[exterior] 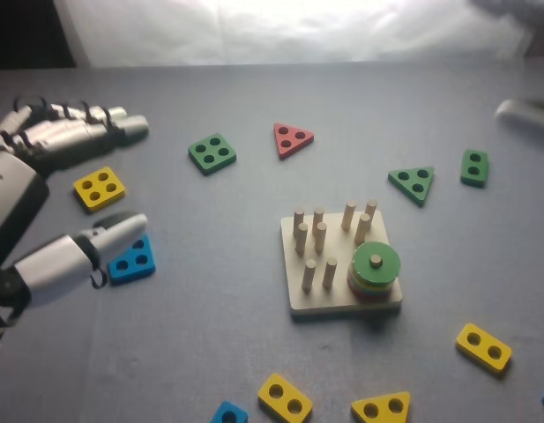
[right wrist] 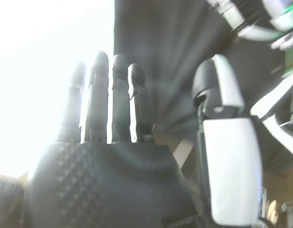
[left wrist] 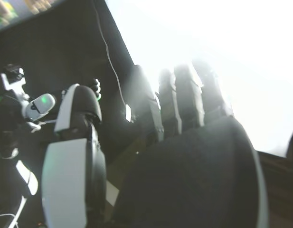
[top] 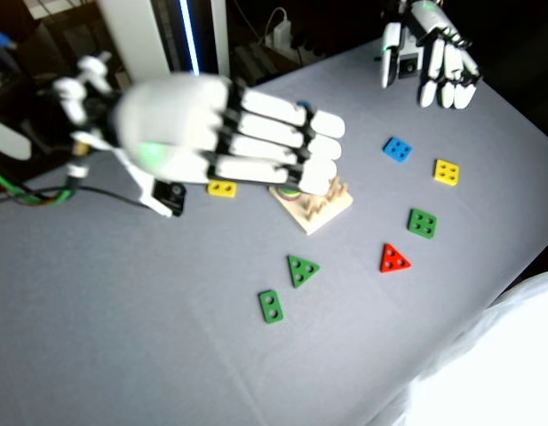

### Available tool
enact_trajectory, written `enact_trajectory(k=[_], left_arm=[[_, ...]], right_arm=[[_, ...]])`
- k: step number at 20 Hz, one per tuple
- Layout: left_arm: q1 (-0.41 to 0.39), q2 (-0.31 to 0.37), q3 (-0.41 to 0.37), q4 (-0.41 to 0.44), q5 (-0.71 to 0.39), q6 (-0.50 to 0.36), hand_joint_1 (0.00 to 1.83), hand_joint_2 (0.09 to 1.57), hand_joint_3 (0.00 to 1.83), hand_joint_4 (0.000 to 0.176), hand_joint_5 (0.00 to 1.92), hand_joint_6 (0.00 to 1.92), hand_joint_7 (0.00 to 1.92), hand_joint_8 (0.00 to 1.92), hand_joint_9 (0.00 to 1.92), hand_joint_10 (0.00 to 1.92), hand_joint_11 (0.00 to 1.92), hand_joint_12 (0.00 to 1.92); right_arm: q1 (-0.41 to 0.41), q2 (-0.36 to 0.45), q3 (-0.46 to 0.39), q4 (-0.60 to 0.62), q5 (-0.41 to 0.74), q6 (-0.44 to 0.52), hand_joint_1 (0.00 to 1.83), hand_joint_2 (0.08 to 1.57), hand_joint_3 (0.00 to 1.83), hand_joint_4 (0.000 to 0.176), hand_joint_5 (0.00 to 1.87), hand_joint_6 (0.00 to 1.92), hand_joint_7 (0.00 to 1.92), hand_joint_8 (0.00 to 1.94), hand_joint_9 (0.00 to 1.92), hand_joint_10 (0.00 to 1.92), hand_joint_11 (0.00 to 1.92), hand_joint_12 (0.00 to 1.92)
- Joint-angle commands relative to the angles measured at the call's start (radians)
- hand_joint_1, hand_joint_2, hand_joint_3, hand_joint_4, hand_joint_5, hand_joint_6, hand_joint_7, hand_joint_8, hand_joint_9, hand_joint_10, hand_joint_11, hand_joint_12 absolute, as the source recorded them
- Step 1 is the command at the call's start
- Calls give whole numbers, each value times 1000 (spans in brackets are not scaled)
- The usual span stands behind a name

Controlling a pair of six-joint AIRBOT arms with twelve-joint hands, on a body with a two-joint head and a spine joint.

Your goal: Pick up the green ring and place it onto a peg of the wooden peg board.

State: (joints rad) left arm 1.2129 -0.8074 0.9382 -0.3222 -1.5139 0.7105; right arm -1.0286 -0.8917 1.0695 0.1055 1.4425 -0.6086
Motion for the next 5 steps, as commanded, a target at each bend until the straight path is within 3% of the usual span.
enact_trajectory(k=[1, 3, 4, 5], left_arm=[[-15, 2, -1, 25, -179, -8, 622, 1224, 1, 0, 217, 0, 352, 0, 393, 15, 0, 1026], [-25, 1, -2, 37, -219, -20, 498, 1231, 2, 0, 23, 0, 271, 0, 462, 25, 0, 1190], [-41, 0, 0, 49, -221, -38, 287, 1367, 14, 0, 4, 0, 168, 0, 452, 14, 0, 1172], [-73, -1, 6, 69, -221, -44, 162, 1427, 22, 25, 28, 8, 162, 3, 408, 10, 0, 1023]], right_arm=[[-1, 8, -12, 26, 213, -16, 761, 1369, 3, 0, 403, 5, 536, 22, 592, 38, 394, 272], [-22, 19, -37, 49, 296, -54, 825, 1380, 0, 0, 342, 0, 599, 6, 679, 17, 425, 277], [-30, 27, -52, 50, 320, -59, 908, 1342, 2, 0, 267, 0, 648, 1, 738, 6, 525, 207], [-30, 36, -69, 29, 320, -60, 1020, 1341, 1, 0, 178, 2, 644, 3, 729, 4, 497, 156]])
